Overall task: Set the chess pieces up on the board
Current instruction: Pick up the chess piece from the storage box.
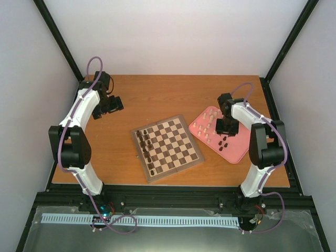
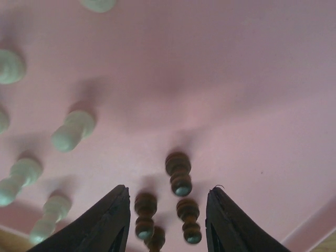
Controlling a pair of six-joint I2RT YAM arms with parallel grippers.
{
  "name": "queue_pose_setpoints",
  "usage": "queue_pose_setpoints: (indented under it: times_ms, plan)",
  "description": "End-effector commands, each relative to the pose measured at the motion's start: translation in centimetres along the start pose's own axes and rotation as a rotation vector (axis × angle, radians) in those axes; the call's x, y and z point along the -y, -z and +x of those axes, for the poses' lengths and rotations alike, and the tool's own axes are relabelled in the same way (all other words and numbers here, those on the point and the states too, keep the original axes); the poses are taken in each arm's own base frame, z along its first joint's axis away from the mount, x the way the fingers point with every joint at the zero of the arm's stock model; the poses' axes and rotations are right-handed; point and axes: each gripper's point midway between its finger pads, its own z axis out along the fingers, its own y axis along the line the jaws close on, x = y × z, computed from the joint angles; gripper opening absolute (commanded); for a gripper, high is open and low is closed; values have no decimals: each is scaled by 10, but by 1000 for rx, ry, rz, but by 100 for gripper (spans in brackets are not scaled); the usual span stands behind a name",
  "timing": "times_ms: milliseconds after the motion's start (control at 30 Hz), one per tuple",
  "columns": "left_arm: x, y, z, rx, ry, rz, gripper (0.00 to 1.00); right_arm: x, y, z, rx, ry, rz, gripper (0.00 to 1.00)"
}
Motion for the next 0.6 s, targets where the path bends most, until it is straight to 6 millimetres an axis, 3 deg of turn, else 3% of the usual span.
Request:
queue_pose_setpoints:
  times_ms: [0,567]
  plan:
    - [7,6,-10,26,-7,8,100,12,-16,-8,3,-15,32,40]
    - [7,0,-13,14,-6,-3,100,15,-31,2,-58,-11,11,25]
